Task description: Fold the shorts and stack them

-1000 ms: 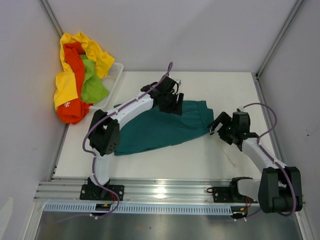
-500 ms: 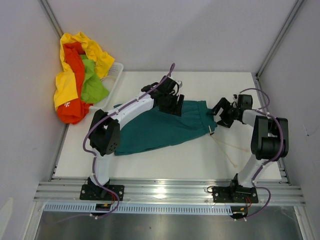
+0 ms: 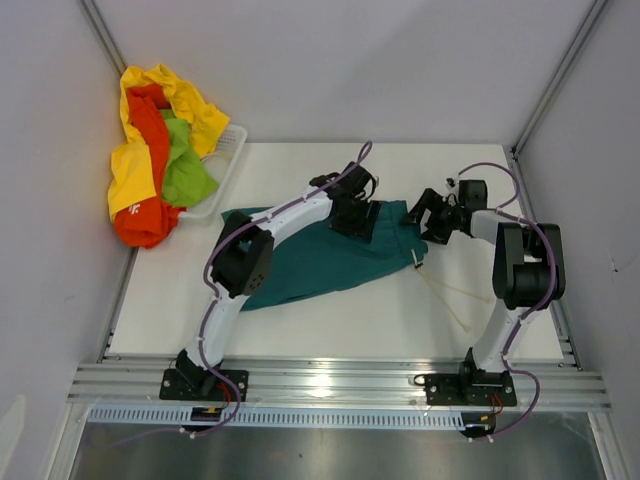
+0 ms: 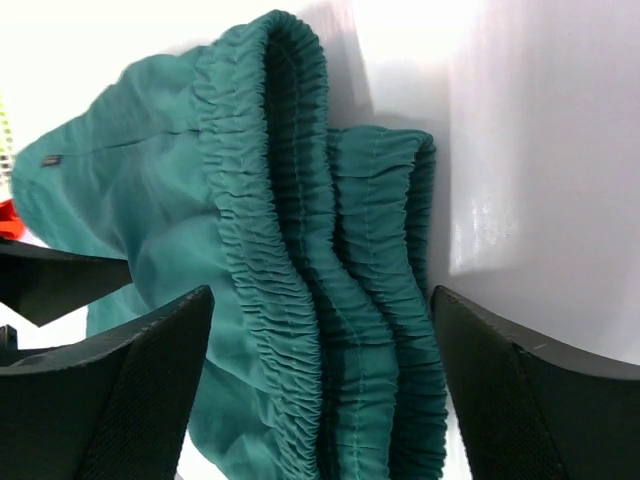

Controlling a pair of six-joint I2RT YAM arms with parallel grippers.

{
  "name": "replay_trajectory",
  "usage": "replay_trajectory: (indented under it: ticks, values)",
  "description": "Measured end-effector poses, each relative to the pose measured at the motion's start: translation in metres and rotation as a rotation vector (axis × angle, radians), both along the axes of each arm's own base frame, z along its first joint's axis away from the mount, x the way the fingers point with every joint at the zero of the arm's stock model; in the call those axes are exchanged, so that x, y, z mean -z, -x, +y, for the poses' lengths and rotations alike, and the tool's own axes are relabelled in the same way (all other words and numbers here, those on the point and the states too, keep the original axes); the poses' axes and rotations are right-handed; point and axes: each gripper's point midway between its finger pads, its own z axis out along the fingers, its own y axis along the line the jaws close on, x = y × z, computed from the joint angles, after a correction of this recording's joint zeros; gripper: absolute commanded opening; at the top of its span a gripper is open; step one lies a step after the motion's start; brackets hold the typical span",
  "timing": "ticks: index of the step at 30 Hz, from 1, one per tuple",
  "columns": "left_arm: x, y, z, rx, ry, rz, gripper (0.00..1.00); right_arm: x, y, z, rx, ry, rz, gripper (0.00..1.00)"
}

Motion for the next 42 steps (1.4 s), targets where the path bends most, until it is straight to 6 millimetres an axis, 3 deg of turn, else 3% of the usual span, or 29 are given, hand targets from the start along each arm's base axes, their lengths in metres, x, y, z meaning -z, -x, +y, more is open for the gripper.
replay_trajectory:
  ticks: [4, 5, 7, 8, 11, 14, 18, 28, 31, 32, 35, 38, 42]
  values:
    - [0.012, -0.006, -0.002, -0.007, -0.021, 0.004, 0.71, 0.004, 0.003, 0.012, -0.031, 0.041, 0.001, 0.73]
    - [0.015, -0.007, -0.003, -0.008, -0.028, 0.004, 0.7, 0.005, 0.005, 0.016, -0.042, 0.048, 0.002, 0.61]
    - [0.023, -0.008, -0.002, -0.013, -0.048, 0.011, 0.7, 0.01, 0.009, 0.022, -0.057, 0.063, 0.015, 0.49]
    - [0.027, -0.01, -0.001, -0.017, -0.059, 0.011, 0.7, 0.012, 0.011, 0.025, -0.064, 0.062, 0.026, 0.34]
    - [0.031, -0.014, 0.001, -0.028, -0.081, -0.001, 0.7, 0.019, 0.017, 0.029, -0.073, 0.07, 0.049, 0.18]
    - [0.03, -0.018, 0.001, -0.028, -0.091, -0.018, 0.7, 0.022, 0.02, 0.029, -0.069, 0.07, 0.062, 0.1]
    - [0.032, -0.018, 0.0, -0.018, -0.105, -0.026, 0.68, 0.022, 0.025, 0.031, -0.069, 0.079, 0.059, 0.08]
    - [0.035, -0.009, -0.002, 0.053, -0.119, -0.062, 0.67, -0.009, 0.093, 0.061, -0.146, 0.103, 0.01, 0.11]
    - [0.035, -0.003, -0.002, 0.075, -0.105, -0.075, 0.67, -0.015, 0.115, 0.065, -0.159, 0.09, 0.017, 0.4]
    - [0.035, -0.001, -0.002, 0.083, -0.101, -0.08, 0.67, -0.016, 0.119, 0.064, -0.159, 0.091, 0.015, 0.54]
    - [0.035, 0.004, 0.0, 0.092, -0.098, -0.083, 0.67, -0.021, 0.126, 0.06, -0.14, 0.088, 0.009, 0.74]
    - [0.035, 0.006, 0.0, 0.1, -0.098, -0.089, 0.66, -0.026, 0.129, 0.047, -0.09, 0.074, 0.001, 0.84]
    - [0.035, 0.006, 0.0, 0.111, -0.099, -0.096, 0.66, -0.025, 0.13, 0.036, -0.039, 0.033, -0.002, 0.88]
